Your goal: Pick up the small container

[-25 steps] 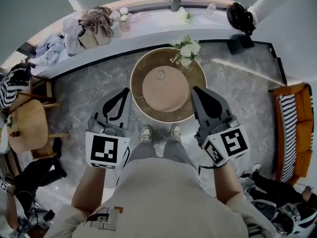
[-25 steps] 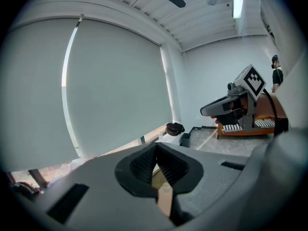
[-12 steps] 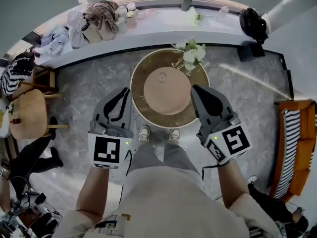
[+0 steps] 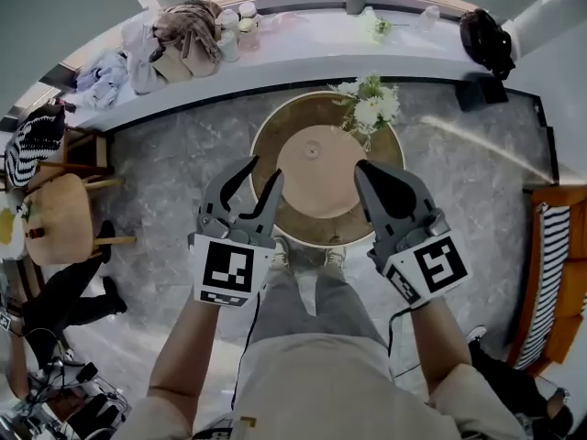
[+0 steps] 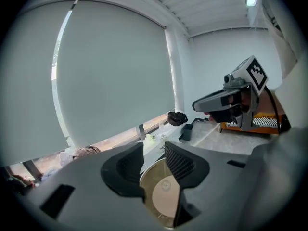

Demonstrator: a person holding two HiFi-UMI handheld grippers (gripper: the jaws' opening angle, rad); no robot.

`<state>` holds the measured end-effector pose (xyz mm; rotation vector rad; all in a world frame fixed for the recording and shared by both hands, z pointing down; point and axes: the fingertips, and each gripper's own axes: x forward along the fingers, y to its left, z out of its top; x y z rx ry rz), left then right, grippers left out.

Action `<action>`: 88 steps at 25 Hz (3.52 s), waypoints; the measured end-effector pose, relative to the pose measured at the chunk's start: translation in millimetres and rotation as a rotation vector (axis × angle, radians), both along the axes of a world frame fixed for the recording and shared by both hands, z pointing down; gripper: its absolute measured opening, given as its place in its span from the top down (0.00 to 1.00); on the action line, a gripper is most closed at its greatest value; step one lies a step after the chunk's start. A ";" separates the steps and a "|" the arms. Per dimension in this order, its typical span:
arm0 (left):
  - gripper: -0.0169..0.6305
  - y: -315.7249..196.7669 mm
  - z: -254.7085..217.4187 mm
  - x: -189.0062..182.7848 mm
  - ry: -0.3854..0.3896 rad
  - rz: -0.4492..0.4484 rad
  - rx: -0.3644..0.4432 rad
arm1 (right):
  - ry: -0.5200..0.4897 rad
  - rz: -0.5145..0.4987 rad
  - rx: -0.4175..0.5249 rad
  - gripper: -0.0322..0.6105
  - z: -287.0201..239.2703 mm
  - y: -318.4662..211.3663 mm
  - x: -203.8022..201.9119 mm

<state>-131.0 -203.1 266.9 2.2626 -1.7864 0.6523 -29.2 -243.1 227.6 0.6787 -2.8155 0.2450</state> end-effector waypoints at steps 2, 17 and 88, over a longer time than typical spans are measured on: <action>0.76 -10.7 15.8 1.0 -0.001 0.039 0.008 | -0.009 0.012 -0.005 0.94 12.3 -10.4 -8.0; 0.50 -79.3 152.3 9.7 0.032 0.250 0.065 | 0.014 0.049 -0.060 0.94 124.9 -68.9 -47.6; 0.45 -161.5 579.8 71.8 0.046 0.522 -0.155 | 0.122 0.011 -0.233 0.75 520.7 -100.9 -75.4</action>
